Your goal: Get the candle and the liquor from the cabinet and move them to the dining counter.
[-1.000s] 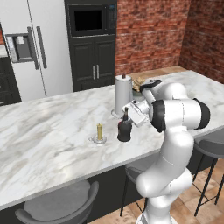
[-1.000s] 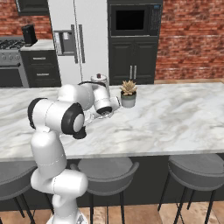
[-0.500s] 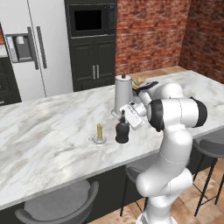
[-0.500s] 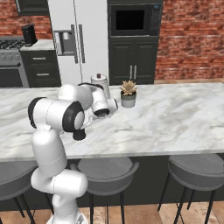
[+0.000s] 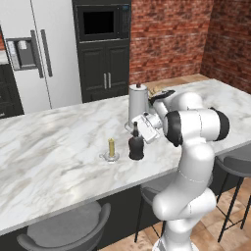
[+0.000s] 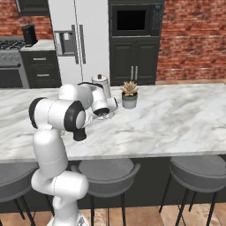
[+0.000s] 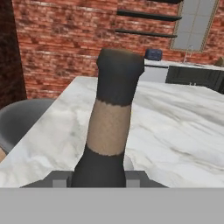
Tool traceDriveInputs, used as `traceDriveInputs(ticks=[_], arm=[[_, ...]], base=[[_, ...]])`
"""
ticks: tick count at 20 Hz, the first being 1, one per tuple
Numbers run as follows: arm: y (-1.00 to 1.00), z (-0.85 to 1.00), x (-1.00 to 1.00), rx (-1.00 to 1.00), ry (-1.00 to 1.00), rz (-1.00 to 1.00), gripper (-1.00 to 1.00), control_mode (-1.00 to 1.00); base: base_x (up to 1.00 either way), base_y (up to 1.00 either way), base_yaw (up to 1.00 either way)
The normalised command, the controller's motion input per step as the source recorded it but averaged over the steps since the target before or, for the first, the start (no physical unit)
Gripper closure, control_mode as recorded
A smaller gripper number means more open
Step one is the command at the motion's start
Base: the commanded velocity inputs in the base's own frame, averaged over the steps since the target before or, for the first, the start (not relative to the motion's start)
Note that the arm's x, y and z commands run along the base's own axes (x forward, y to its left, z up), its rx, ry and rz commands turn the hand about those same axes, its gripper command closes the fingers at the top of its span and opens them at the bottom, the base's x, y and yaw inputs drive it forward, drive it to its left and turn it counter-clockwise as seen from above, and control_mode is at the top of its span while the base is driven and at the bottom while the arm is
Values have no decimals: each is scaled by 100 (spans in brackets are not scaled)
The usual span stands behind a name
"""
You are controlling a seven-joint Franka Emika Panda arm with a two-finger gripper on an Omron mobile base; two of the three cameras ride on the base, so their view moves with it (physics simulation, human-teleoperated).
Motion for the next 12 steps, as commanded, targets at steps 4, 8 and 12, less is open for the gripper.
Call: traceDriveInputs(ticks=[4,8,12], arm=[[0,-30,0,0,0,0,100,-100],[0,-32,0,0,0,0,100,-100],[-1,-31,0,0,0,0,-100,-100]], base=[[0,0,0],[0,0,0],[0,0,0]])
